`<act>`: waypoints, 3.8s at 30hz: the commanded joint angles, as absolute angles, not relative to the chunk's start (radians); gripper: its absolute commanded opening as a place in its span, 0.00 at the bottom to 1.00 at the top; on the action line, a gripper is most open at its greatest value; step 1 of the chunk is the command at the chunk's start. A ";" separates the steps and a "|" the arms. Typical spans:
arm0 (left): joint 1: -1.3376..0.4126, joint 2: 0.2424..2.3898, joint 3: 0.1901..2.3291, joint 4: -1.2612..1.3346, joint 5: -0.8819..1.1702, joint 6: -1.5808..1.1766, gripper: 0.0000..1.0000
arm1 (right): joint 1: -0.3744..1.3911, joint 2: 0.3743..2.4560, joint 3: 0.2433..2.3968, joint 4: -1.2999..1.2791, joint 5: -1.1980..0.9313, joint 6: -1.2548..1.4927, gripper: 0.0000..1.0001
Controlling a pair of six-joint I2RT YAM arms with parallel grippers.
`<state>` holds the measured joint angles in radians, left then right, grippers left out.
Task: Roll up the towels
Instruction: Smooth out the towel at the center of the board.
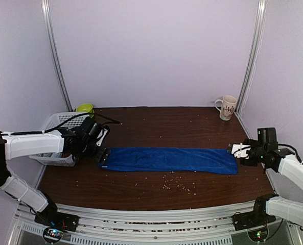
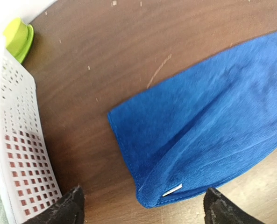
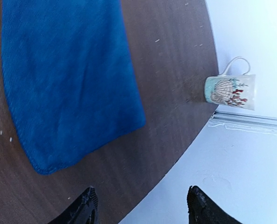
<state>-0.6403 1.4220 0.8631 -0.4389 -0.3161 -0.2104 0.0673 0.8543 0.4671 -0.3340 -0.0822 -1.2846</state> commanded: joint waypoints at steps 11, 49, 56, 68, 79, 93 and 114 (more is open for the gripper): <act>-0.633 1.602 0.942 -0.250 -0.429 -0.200 0.91 | 0.019 1.400 0.883 -0.535 -0.249 -0.518 0.55; -0.614 1.729 0.894 -0.118 -0.475 -0.187 0.88 | -0.156 1.763 1.052 -0.608 -0.440 -0.412 0.19; -0.615 1.731 0.883 -0.117 -0.474 -0.194 0.88 | -0.158 1.786 1.064 -0.610 -0.444 -0.414 0.19; -0.618 1.761 0.893 -0.166 -0.505 -0.197 0.85 | -0.158 1.763 1.084 -0.612 -0.433 -0.415 0.00; -0.632 1.847 0.927 -0.217 -0.563 -0.193 0.77 | -0.158 1.745 1.122 -0.605 -0.332 -0.397 0.00; -0.634 1.855 0.927 -0.225 -0.598 -0.200 0.77 | -0.158 1.800 1.265 -0.723 -0.401 -0.378 0.00; -0.634 1.853 0.923 -0.226 -0.614 -0.207 0.76 | -0.125 1.968 1.417 -0.725 -0.290 -0.305 0.00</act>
